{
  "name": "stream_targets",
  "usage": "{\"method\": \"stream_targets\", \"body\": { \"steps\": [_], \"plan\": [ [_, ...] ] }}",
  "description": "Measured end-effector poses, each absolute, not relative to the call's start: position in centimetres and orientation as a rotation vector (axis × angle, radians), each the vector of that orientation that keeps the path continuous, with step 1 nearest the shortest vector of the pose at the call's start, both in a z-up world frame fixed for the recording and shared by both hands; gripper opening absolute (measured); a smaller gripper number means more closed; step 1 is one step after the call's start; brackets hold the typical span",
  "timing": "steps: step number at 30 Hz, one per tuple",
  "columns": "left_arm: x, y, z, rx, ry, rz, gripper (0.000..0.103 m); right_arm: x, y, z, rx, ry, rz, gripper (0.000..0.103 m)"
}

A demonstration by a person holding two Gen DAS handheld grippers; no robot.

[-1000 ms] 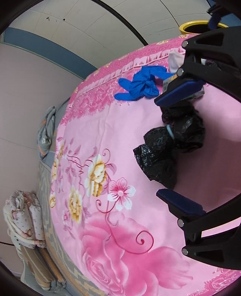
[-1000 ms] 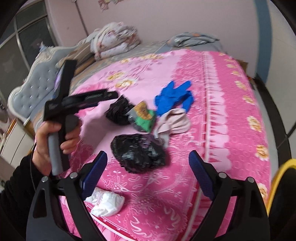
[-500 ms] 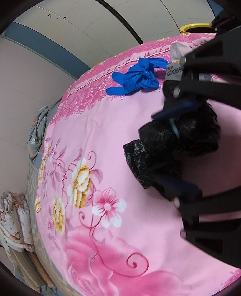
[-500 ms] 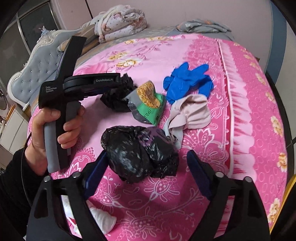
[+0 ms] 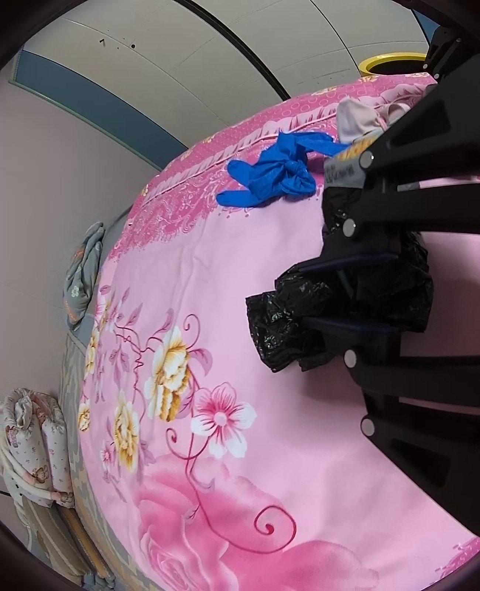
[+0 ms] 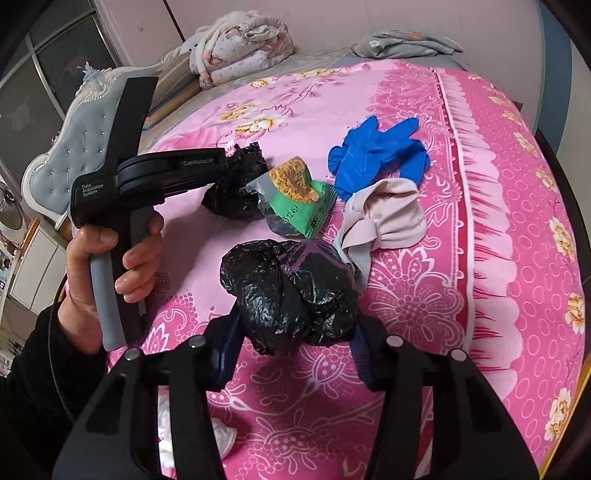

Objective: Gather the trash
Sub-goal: 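Grasp a black plastic bag with the right tool while the left tool grasps another, then carry both black plastic bags over the yellow-rimmed bin with both tools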

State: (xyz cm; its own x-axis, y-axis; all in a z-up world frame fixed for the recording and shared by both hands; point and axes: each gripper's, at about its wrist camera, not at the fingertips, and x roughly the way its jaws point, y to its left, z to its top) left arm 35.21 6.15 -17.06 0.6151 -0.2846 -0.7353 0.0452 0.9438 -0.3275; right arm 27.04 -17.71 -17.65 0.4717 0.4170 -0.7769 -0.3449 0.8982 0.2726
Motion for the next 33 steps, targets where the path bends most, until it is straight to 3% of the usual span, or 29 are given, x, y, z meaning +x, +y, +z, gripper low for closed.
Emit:
{"method": "stream_targets", "body": {
  "steps": [20,33],
  "plan": [
    [29.4,7.0,-10.8,-0.284,0.800,-0.169,0.022,20.9,-24.4,-10.9,0.196,0.821,0.355,0.048],
    [25.9,1.6,-5.9,-0.203,0.727,-0.237,0.022,16.8,-30.2,-6.6,0.265,0.706,0.267,0.048]
  ]
}}
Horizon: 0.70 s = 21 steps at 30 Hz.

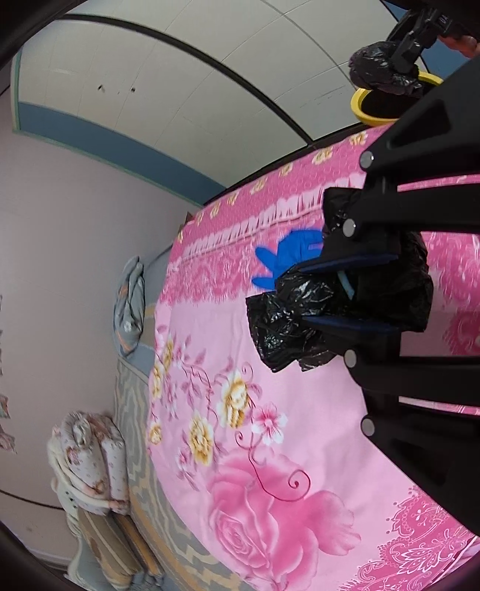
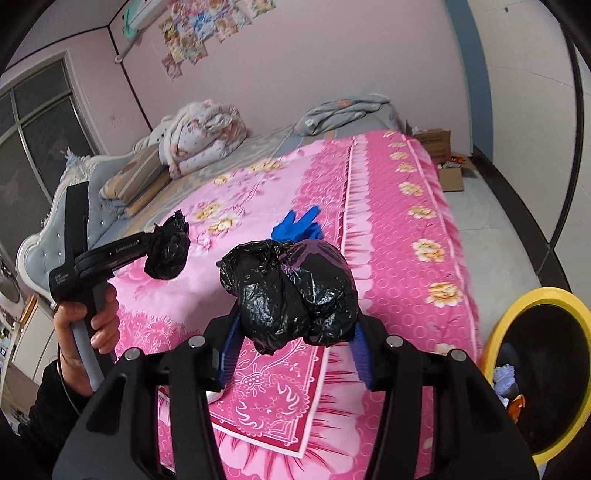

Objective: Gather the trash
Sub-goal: 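Carry both black plastic bags over the yellow-rimmed bin with both tools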

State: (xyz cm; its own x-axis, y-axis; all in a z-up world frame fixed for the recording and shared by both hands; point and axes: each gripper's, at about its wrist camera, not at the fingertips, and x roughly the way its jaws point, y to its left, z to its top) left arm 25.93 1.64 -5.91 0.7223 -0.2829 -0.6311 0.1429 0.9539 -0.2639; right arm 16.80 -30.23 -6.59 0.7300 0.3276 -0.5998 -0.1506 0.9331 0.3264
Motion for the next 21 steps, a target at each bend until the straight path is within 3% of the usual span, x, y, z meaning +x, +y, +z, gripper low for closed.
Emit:
{"method": "stream_targets", "body": {
  "steps": [21],
  "plan": [
    [21.8,-12.2,1.2,-0.073,0.628,-0.460,0.022,10.6,-41.7,0.5,0.372,0.506,0.064,0.048]
  ]
}}
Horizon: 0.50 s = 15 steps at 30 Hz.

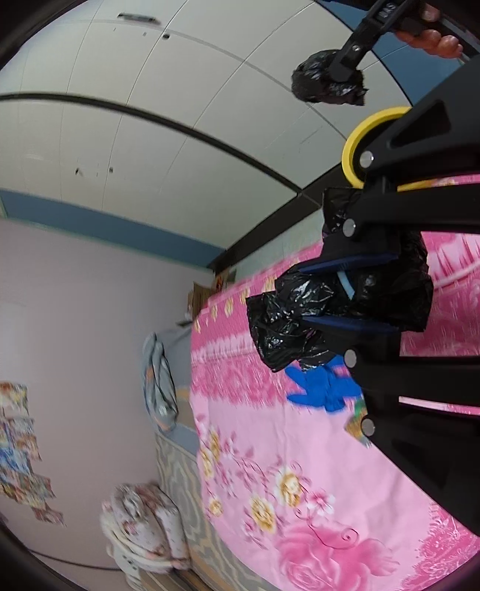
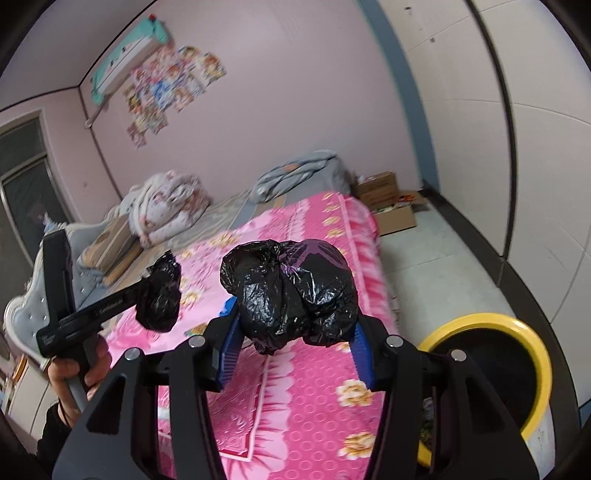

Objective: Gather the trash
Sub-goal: 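Carry both black plastic bags over the yellow-rimmed bin with both tools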

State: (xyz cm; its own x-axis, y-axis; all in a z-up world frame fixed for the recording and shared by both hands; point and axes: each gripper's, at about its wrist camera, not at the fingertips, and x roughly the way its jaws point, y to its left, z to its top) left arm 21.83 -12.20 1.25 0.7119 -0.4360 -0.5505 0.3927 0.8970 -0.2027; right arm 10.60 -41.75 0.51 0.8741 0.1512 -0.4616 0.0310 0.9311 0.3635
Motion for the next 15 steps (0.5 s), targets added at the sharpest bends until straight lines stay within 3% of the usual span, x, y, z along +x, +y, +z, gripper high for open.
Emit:
{"method": "stream_targets", "body": {
  "steps": [15],
  "plan": [
    [20.1,-23.6,3.2,0.028,0.583,-0.637,0.022,5.7,-52.4,1.7,0.432,0.412,-0.171,0.048]
  ]
}}
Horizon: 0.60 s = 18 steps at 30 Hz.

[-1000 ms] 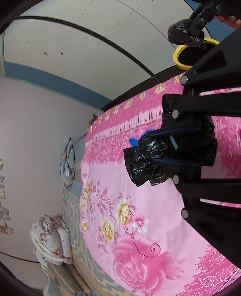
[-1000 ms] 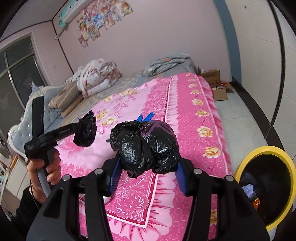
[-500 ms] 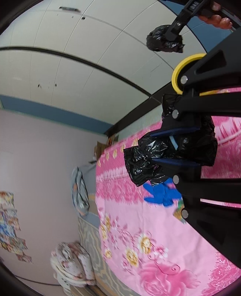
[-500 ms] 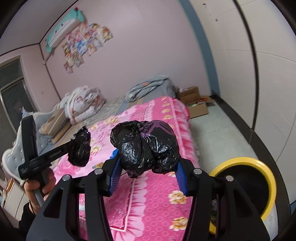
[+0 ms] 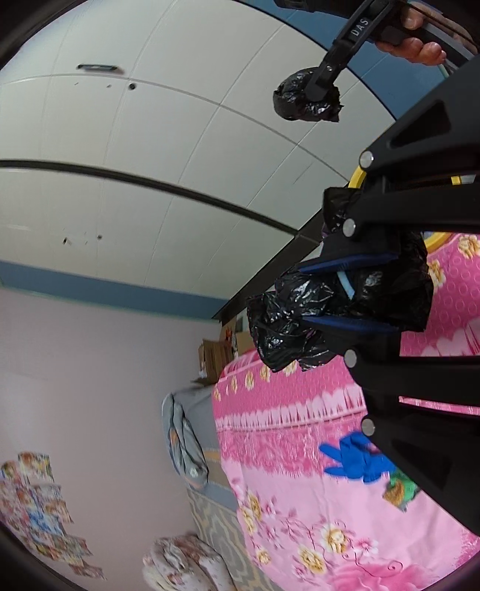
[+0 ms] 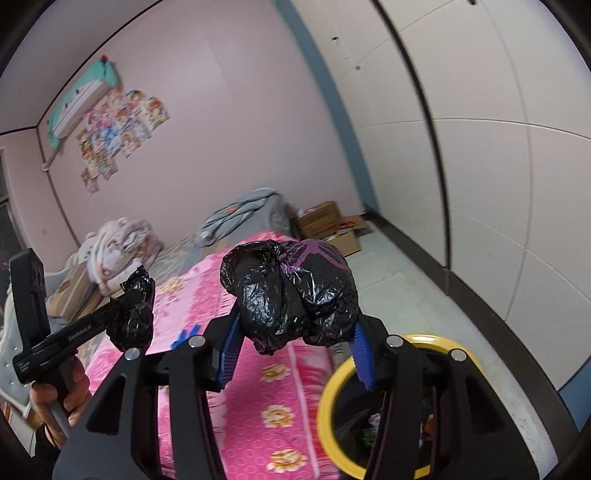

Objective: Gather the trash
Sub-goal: 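Carry both black plastic bags over the yellow-rimmed bin with both tools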

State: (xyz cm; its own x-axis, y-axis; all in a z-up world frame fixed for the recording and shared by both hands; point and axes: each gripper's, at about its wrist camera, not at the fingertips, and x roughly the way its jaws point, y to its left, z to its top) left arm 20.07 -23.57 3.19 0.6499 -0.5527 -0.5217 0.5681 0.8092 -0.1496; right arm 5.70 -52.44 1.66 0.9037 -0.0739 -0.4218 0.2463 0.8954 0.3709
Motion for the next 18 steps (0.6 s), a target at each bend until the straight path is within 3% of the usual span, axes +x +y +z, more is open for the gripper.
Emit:
{"method": "stream_targets", "body": {
  "steps": [18],
  "plan": [
    [21.6,-33.6,-7.9,0.093,0.783,-0.740,0.022,6.1,-58.9,-8.2,0.487,0.546,-0.358,0.048]
  ]
}}
